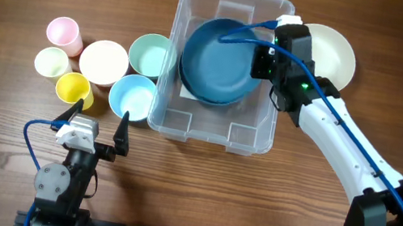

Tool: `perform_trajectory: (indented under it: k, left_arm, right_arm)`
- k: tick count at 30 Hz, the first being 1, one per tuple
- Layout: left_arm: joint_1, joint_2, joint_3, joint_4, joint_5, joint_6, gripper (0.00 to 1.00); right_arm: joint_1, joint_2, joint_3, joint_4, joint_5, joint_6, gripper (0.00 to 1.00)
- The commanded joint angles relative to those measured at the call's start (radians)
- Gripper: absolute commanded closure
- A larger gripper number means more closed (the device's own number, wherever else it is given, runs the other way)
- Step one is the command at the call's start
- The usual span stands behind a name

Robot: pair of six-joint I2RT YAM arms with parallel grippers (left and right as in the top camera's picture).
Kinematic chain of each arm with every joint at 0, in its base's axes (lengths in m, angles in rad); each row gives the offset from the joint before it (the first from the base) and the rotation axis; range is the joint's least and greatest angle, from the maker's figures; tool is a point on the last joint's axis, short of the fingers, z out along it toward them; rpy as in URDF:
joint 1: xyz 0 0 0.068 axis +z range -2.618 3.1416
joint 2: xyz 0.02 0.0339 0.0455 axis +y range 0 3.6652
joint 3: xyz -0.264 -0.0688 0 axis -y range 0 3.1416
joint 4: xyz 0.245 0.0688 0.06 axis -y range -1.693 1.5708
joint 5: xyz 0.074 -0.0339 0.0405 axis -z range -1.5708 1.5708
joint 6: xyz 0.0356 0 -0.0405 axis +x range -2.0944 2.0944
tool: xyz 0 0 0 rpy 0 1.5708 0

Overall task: Pack container
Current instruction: 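Move the right gripper back to the cream bowl's rim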

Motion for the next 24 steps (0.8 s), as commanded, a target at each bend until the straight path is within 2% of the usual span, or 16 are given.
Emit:
perform_trajectory:
  k: [1, 6, 11, 16, 19, 24]
  left_arm:
    - [-0.003, 0.000, -0.010, 0.002, 0.001, 0.008, 0.00]
    - [-0.003, 0.000, -0.010, 0.002, 0.001, 0.008, 0.00]
    - [-0.003, 0.000, -0.010, 0.002, 0.001, 0.008, 0.00]
    - [-0.003, 0.000, -0.010, 0.002, 0.001, 0.008, 0.00]
    - [-0.003, 0.000, -0.010, 0.002, 0.001, 0.008, 0.00]
    - [-0.003, 0.000, -0.010, 0.002, 0.001, 0.008, 0.00]
  right_arm:
    - [0.002, -0.039, 0.021, 0.016, -0.044, -0.044, 0.49]
    - [-0.025, -0.152, 0.055, -0.059, 0.101, -0.010, 0.52]
    - [-0.164, -0.298, 0.063, -0.172, 0.211, 0.072, 0.56]
    - [-0.390, -0.325, 0.062, -0.294, 0.138, 0.102, 0.52]
    - [-0.510, -0.269, 0.059, -0.325, 0.053, 0.101, 0.47]
    - [-0.646, -0.108, 0.058, -0.320, -0.115, 0.093, 0.44]
